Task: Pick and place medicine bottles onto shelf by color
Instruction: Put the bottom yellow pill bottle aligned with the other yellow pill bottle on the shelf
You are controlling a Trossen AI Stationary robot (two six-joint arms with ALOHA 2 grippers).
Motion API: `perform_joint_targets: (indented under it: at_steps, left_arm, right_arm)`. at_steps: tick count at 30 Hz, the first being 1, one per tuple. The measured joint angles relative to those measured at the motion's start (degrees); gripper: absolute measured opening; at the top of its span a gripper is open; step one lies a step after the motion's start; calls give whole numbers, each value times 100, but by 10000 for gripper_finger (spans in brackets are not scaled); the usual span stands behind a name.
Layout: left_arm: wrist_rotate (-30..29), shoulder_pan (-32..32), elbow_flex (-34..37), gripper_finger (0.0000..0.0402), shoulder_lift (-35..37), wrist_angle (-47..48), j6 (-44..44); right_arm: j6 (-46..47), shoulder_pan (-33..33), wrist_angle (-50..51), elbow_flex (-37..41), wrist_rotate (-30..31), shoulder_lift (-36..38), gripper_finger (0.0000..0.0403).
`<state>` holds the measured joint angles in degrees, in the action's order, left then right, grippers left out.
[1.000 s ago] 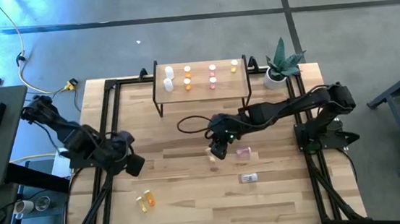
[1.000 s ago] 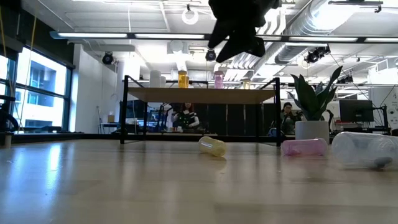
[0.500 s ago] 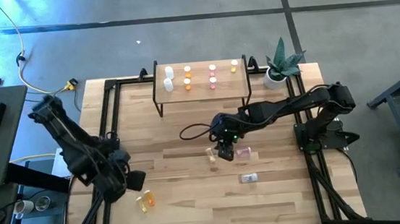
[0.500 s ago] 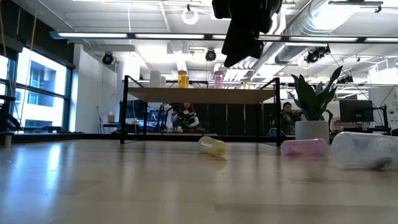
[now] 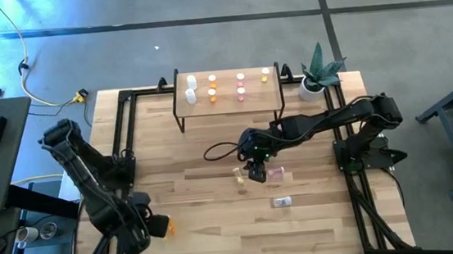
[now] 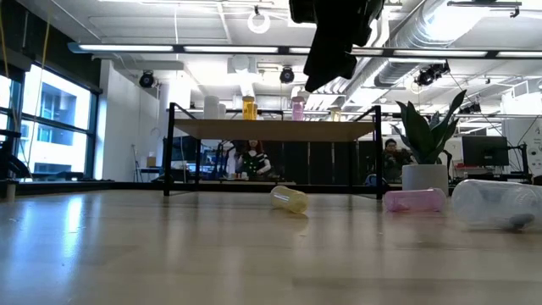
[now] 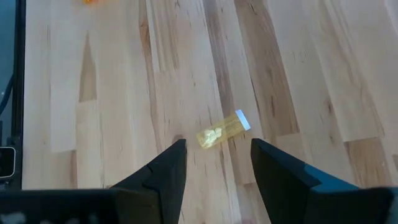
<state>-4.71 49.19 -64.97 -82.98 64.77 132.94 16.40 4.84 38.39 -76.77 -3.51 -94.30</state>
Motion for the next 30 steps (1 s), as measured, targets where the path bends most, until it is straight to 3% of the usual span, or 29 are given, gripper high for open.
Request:
perform_joint_targets:
  at_steps: [18, 30]
  left_arm:
    - [280, -72, 0, 204, -1279, -692, 61]
    - [563, -222, 2, 204, -1716, -849, 86]
  right_arm:
    - [-1, 0, 42, 0, 0, 0, 170]
    - [-2, 0, 121, 0, 0, 2, 170]
